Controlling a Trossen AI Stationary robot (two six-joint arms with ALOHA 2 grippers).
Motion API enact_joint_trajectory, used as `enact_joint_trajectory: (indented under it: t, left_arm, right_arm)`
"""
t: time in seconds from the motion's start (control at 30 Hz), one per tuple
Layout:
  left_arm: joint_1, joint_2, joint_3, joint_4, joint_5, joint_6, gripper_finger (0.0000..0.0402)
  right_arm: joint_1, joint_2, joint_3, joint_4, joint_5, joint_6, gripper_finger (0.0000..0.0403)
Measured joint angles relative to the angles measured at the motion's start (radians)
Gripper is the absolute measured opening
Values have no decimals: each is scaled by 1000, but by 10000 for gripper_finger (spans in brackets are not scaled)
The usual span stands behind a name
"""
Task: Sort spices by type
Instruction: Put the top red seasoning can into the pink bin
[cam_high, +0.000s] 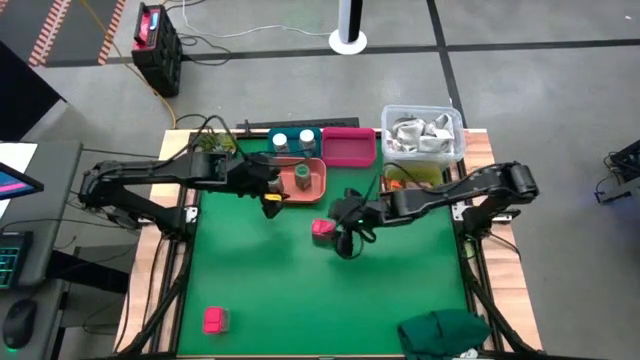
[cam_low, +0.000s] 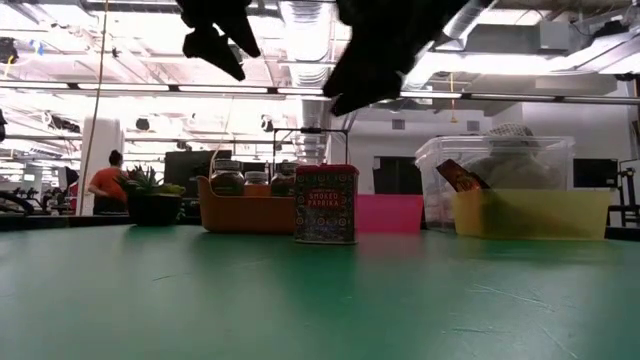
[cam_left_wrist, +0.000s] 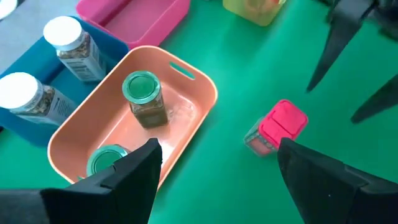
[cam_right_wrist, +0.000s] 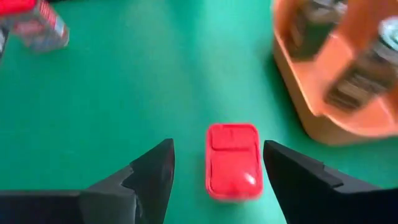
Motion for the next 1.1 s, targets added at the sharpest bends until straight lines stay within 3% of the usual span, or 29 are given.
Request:
enact_joint_trajectory:
  t: [0.3, 0.43, 0.57, 0.83, 1.1]
  left_arm:
    - [0, -31, 0, -62, -1, 22, 306]
    - [0, -30, 0, -101, 0, 46, 306]
    - [0, -30, 0, -110, 0, 64, 306]
    - [0, -30, 0, -110, 1, 87, 306]
    - [3, -30, 0, -109, 1, 113, 306]
  right_arm:
    - [-69, 178, 195, -166, -23, -69, 272]
    - [-76, 209, 229, -190, -91, -79, 274]
    - [-84, 209, 230, -224, -107, -80, 300]
    - [-100, 209, 218, -246, -107, -89, 394]
    - [-93, 221, 202, -240, -107, -99, 378]
